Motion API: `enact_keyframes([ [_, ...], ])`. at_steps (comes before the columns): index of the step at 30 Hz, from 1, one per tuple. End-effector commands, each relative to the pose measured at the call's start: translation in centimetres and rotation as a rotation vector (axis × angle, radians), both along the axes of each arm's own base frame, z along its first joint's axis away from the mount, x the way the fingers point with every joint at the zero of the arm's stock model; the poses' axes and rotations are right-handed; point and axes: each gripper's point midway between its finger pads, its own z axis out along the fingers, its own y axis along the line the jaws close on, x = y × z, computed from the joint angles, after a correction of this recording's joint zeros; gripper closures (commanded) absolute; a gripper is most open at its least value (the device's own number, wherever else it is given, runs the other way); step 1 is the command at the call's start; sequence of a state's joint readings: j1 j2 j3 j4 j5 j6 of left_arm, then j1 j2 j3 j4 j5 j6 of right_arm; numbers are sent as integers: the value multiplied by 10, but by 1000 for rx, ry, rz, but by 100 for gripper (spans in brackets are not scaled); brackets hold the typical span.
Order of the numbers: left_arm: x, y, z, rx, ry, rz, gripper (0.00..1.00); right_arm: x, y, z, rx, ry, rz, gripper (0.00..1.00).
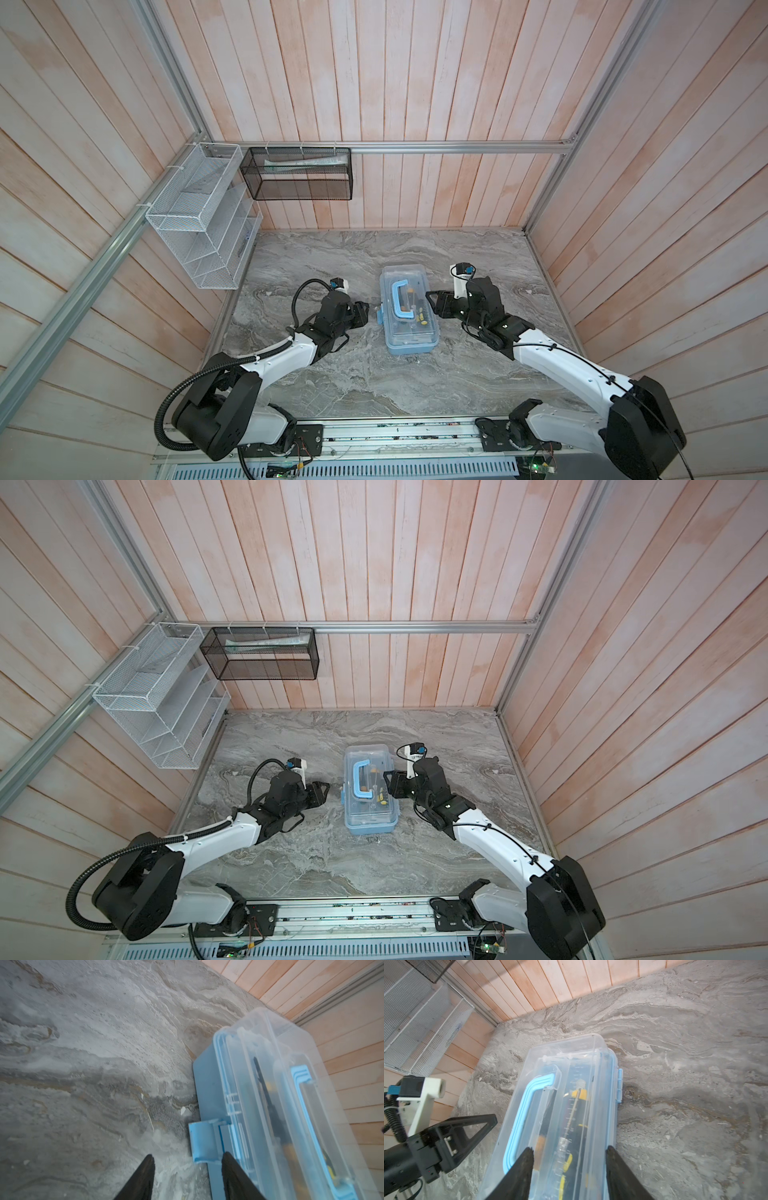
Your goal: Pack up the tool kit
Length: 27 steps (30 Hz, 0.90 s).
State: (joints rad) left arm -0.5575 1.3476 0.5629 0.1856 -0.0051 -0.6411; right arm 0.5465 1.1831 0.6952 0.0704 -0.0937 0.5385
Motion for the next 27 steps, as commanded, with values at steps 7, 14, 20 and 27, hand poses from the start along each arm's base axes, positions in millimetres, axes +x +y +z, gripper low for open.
enact_keyframes([
  [7, -27, -1, -10, 13, -81, -34, 42, 0, 2, 16, 74, -42, 46, 42],
  [14, -36, -4, -21, 47, -96, -47, 41, 4, -1, 12, 77, -24, 36, 43],
  [20, -40, -6, -28, 60, -124, -56, 41, 8, -4, 10, 76, -14, 30, 43],
  [27, -36, -9, -34, 100, -153, -74, 41, 12, -6, 10, 86, -12, 21, 45],
])
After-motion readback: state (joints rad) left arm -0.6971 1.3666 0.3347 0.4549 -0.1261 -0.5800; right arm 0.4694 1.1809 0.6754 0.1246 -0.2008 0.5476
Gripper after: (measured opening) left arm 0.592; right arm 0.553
